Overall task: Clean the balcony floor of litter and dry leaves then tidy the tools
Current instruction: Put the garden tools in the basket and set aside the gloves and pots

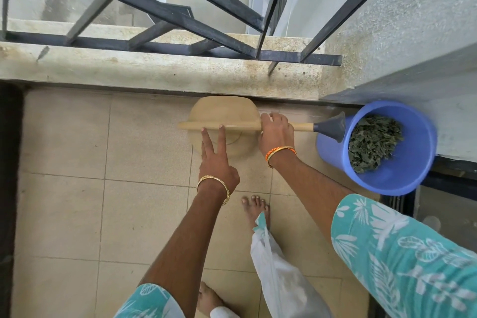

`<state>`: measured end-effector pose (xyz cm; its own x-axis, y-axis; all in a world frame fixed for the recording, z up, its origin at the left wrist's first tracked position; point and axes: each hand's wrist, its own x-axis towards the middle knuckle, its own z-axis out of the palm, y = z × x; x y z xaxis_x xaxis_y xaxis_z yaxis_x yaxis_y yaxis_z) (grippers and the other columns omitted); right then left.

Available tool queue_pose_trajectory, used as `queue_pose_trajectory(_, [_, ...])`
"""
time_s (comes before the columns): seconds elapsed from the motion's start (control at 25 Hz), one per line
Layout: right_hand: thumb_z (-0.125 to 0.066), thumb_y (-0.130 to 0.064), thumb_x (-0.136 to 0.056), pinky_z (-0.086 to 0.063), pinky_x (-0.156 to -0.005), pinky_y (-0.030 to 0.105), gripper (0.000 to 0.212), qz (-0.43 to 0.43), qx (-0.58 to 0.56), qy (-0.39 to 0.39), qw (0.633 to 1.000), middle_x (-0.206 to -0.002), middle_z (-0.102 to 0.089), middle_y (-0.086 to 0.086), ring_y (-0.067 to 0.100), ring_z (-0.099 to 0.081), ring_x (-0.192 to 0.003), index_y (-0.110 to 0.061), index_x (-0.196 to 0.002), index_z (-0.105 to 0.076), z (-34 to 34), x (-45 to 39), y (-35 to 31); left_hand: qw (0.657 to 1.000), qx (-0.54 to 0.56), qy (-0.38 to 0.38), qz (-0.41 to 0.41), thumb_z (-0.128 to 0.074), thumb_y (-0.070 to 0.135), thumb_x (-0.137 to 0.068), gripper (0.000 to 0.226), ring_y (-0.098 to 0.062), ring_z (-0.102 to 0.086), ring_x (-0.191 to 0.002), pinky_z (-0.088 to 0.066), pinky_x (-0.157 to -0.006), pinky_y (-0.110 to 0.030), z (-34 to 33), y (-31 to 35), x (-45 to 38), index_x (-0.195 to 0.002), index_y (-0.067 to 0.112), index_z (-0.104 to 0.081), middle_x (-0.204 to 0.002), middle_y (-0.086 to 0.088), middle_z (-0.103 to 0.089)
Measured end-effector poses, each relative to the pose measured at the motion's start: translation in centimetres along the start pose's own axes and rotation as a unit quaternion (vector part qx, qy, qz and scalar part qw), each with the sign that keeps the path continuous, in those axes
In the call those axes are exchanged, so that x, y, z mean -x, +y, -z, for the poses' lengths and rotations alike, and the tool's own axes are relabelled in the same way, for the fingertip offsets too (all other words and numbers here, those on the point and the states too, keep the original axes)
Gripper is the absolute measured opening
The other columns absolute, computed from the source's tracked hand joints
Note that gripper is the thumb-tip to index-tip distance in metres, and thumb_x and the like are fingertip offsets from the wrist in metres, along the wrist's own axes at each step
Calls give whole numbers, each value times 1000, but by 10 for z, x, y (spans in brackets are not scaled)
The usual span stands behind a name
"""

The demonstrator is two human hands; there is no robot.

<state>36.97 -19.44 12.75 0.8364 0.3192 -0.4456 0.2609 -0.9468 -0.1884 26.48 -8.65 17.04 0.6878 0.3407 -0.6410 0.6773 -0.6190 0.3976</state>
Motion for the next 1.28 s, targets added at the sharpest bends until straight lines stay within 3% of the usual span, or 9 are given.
queue_pose_trajectory(0.08, [-58, -1, -81, -39, -94, 44, 41, 19, -20, 46, 999, -125, -50, 18, 34, -45, -117, -7, -121, -52, 5, 10, -8, 1000, -24, 14, 10, -54, 3, -83, 94, -32, -13, -145, -45, -84, -27, 3, -3, 6, -152, 29, 6, -157, -8, 22])
queue_pose_trajectory(0.24, [-60, 0, -73, -44, -90, 46, 41, 110, -41, 97, 988, -120, -52, 21, 37, -50, -111, -3, -113, -56, 25, 42, -29, 995, -72, 48, 47, -51, 6, -85, 81, -32, -17, -143, -43, -102, -39, 18, -16, 33, -151, 19, -7, -159, -13, 11])
queue_pose_trajectory(0.44, [-61, 2, -64, -49, -89, 47, 44, 231, -20, 72, 970, -112, -55, 25, 41, -54, -101, 1, -108, -59, 51, 96, -75, 989, -93, 70, 88, -48, 13, -87, 73, -30, -11, -145, -34, -107, -38, 42, -52, 100, -150, 14, -12, -159, -15, 4])
queue_pose_trajectory(0.6, [-49, -7, -67, -46, -80, 36, 20, 364, 10, 48, 930, -96, -58, 21, 34, -51, -93, -1, -80, -62, 50, 161, -124, 980, -14, 103, 172, -50, 14, -87, 64, -30, -27, -137, -38, -101, -38, 47, -105, 188, -145, 15, -23, -158, -13, -3])
queue_pose_trajectory(0.72, [-57, 1, -66, -50, -71, 37, 12, 417, 2, 3, 909, -93, -59, 19, 35, -52, -89, -2, -77, -63, 31, 223, -158, 963, 34, 129, 233, -50, 16, -88, 61, -29, -28, -137, -40, -100, -38, 33, -152, 263, -144, 15, -26, -157, -12, -8])
queue_pose_trajectory(0.92, [-62, -1, -73, -51, -73, 42, 26, 498, 52, -76, 862, -107, -59, 19, 40, -55, -95, -2, -99, -63, -20, 351, -208, 918, 129, 154, 341, -46, 26, -92, 59, -28, -19, -141, -30, -107, -39, -18, -227, 397, -146, 15, -25, -156, -11, -15])
queue_pose_trajectory(1.28, [-57, -9, -82, -51, -70, 44, 11, 630, 116, -210, 739, -100, -60, 17, 38, -54, -94, -1, -88, -63, -132, 592, -302, 771, 284, 193, 536, -46, 27, -92, 55, -27, -23, -139, -30, -107, -38, -131, -350, 615, -144, 15, -31, -152, -11, -24])
